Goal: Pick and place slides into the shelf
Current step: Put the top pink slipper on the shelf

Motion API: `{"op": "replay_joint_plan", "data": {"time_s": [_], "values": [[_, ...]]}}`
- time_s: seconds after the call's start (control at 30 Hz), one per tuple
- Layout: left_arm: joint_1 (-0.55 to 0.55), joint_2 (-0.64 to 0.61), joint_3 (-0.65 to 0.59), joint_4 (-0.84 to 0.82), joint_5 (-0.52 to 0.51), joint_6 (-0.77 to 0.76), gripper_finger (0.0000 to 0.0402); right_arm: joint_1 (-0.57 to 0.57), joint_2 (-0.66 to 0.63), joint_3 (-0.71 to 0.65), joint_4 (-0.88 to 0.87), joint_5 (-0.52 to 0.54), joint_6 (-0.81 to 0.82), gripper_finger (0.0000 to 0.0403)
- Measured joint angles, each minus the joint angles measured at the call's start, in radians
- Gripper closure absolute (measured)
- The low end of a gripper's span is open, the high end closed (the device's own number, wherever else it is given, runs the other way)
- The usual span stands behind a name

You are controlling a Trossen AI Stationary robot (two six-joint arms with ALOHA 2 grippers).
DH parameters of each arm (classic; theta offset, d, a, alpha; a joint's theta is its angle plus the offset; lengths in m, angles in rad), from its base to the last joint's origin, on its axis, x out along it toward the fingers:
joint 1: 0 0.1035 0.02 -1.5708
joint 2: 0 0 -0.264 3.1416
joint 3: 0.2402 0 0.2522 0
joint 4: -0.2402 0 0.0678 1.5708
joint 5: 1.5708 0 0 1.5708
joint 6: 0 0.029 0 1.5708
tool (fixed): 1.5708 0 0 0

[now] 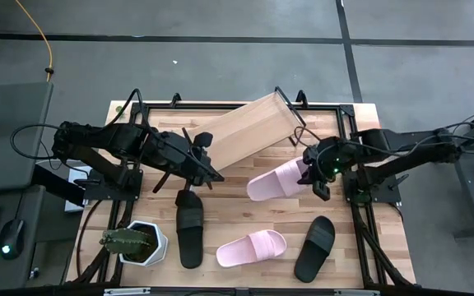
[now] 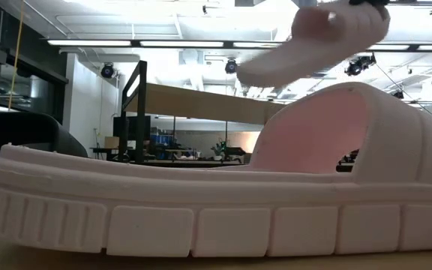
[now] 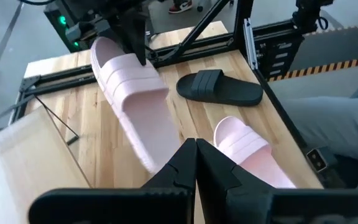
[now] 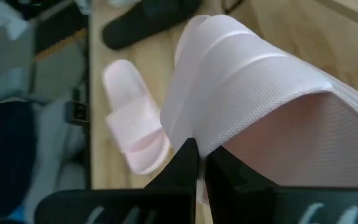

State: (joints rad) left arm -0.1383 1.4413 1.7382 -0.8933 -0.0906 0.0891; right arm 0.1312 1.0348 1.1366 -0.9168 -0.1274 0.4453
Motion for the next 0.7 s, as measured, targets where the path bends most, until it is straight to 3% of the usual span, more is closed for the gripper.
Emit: {"op": "replay_joint_plan", "data": {"time_s": [0.3,0.7], "values": [[0.0,0.0,0.0,-0.017,-0.016,0.234,0.0401,-0.059,0.0,0.029,-0.033,-0.152,-0.045,0.0403],[0.0,0.066,0.0,-0.086,-0.288,0.605,0.0401,-0.171,0.0,0.041,-0.017,-0.297,-0.179,0.0403]]}}
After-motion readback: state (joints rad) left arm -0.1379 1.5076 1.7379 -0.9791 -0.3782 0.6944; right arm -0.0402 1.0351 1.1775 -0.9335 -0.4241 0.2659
